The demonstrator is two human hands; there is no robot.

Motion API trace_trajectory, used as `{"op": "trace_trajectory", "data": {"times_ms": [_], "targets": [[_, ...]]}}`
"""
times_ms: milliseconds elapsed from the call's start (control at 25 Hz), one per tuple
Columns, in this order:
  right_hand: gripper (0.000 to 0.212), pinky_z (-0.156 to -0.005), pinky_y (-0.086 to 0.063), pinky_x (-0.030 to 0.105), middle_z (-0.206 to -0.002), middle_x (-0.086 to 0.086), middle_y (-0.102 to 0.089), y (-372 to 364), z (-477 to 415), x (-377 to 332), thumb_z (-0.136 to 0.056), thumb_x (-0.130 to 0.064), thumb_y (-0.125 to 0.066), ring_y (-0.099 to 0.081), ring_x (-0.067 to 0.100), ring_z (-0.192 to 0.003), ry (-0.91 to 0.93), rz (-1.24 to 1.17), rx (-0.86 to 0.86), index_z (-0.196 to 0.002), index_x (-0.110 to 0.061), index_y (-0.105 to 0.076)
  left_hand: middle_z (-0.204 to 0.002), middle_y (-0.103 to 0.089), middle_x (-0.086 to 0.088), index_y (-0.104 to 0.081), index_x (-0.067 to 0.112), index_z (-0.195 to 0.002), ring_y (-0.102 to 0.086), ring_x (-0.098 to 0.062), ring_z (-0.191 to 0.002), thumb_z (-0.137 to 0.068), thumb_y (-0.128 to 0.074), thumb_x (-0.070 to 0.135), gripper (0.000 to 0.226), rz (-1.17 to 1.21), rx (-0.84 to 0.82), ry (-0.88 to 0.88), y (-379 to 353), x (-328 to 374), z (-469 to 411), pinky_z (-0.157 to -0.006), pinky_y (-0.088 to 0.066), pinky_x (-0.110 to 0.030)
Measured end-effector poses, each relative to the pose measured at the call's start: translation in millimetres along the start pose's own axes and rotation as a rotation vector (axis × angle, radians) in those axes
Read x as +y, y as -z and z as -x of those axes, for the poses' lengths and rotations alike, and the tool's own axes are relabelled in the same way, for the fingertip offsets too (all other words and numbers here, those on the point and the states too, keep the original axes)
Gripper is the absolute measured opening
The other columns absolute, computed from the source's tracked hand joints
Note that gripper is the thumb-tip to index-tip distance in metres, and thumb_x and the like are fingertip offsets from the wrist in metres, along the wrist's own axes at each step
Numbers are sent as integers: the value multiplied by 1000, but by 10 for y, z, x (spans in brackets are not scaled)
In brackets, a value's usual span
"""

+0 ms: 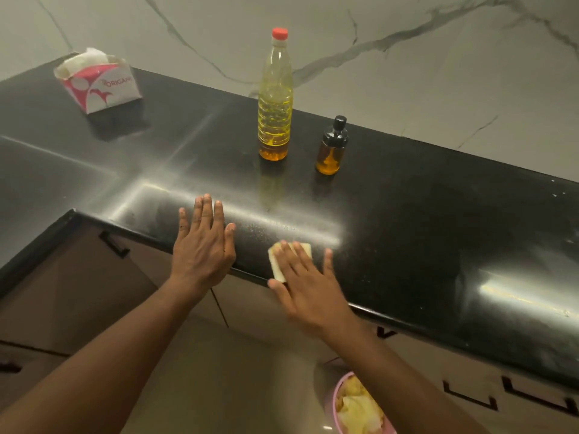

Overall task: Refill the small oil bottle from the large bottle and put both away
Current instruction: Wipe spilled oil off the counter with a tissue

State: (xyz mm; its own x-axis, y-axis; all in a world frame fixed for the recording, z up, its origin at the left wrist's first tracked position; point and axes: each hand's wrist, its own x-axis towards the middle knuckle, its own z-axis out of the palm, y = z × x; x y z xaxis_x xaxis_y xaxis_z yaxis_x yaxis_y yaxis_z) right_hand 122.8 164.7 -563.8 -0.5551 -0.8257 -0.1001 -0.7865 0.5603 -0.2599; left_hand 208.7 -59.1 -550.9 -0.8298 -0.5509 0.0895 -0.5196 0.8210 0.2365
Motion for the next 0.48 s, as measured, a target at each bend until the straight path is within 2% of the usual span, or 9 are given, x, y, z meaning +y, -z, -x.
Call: {"op": "trace_trajectory", "data": {"times_ms": [80,200,320,400,480], "targets": [[75,-123,6,69,-174,-12,0,48,180,249,-99,-66,-4,5,9,-160,-144,36,45,-166,-32,-3,-173,4,-12,-7,8,-164,12,-21,-160,-104,-5,46,71,7,7,-7,-16,-107,10,-128,12,-47],[75,-123,9,68,-175,-6,0,226,-40,361,-103,-65,-7,5,15,-161,-345,13,21,-167,-26,-4,-173,2,-13,-7,9,-165,10,-22,-160,-106,-8,45,69,-2,12,-42,-71,-186,13,-128,12,-48],[78,-122,12,66,-175,-3,1,178,-249,-37,-104,-67,-13,5,16,-161,-258,9,8,-167,-22,-5,-173,0,-15,-8,11,-165,8,-25,-160,-104,-8,46,71,-63,40,-79,-118,-238,3,-128,11,-52],[83,-123,14,65,-175,-5,4,-21,-46,-271,-101,-72,-9,8,14,-160,-153,18,19,-167,-23,-1,-173,-1,-16,-8,12,-165,6,-27,-161,-105,-9,46,70,-79,70,-123,-150,-281,-46,-127,9,-55],[87,-122,16,65,-174,-9,8,-145,310,-281,-96,-77,-2,12,10,-159,-155,15,56,-167,-26,2,-173,0,-16,-8,13,-166,7,-26,-160,-105,-9,45,69,-68,66,-174,-156,-302,-68,-127,9,-56]]}}
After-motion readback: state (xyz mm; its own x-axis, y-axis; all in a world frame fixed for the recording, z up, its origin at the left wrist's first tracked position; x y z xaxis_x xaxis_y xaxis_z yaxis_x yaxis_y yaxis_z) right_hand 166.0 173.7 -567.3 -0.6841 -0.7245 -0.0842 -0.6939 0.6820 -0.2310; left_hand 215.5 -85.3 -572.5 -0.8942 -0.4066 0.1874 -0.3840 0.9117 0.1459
